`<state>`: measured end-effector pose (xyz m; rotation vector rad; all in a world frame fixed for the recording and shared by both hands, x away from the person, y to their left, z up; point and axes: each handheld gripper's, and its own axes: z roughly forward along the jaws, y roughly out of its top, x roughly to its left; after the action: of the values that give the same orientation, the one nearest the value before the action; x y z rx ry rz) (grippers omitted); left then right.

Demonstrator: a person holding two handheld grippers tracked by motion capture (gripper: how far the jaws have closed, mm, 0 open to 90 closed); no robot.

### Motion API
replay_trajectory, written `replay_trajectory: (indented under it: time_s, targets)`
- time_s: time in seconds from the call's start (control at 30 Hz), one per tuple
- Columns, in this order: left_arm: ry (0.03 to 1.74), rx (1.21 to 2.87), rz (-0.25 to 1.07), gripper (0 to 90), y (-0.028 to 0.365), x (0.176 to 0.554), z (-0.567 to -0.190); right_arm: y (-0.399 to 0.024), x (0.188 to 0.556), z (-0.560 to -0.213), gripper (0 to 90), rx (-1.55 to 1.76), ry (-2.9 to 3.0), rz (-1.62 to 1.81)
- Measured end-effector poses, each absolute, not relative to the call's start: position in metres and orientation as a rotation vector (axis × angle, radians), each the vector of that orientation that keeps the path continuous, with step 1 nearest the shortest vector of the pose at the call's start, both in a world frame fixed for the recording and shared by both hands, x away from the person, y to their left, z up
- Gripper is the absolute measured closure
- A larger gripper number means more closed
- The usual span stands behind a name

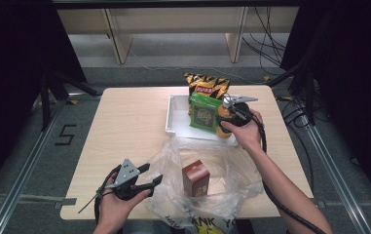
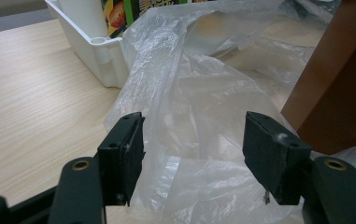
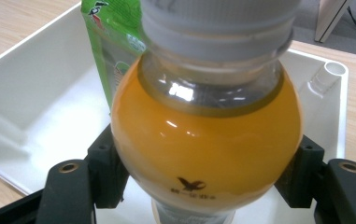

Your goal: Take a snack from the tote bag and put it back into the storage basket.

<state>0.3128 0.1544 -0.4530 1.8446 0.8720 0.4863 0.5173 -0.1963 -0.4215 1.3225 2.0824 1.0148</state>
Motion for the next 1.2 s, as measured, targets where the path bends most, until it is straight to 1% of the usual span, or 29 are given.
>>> replay_trajectory:
  time_s: [0.13,0.2,0.27,0.37,0.4,0.47,0.7,0.73,0.9,1.07,1.2]
  targets:
    - [0.876,1.844,0.484,38.1,0.154,0.313,-0.453,-0.194,0.516,-0.422,32.9,1.372,2.075,1.013]
    - [0.878,1.845,0.486,38.1,0.154,0.312,-0.453,-0.193,0.518,-0.424,32.9,1.364,2.066,1.031]
    - [0.875,1.846,0.489,38.0,0.154,0.312,-0.453,-0.197,0.520,-0.426,32.8,1.287,2.093,0.999]
    - [0.875,1.846,0.485,38.1,0.154,0.313,-0.453,-0.195,0.520,-0.427,32.8,1.336,2.090,0.997]
    - [0.875,1.846,0.486,38.1,0.154,0.312,-0.454,-0.198,0.521,-0.430,32.8,1.278,2.091,0.972]
    - [0.874,1.848,0.484,38.1,0.154,0.312,-0.454,-0.196,0.520,-0.430,32.8,1.339,2.109,0.991]
    - [0.867,1.851,0.480,38.1,0.153,0.312,-0.454,-0.196,0.520,-0.435,32.8,1.355,2.126,0.972]
    - [0.869,1.849,0.477,38.1,0.153,0.312,-0.454,-0.198,0.522,-0.437,32.7,1.303,2.127,0.965]
    - [0.870,1.848,0.476,38.0,0.153,0.312,-0.454,-0.196,0.520,-0.439,32.7,1.375,2.137,0.938]
    - [0.871,1.853,0.481,38.0,0.153,0.312,-0.454,-0.198,0.523,-0.441,32.6,1.333,2.137,0.957]
    - [0.872,1.854,0.480,38.0,0.152,0.312,-0.454,-0.197,0.521,-0.440,32.5,1.385,2.142,0.948]
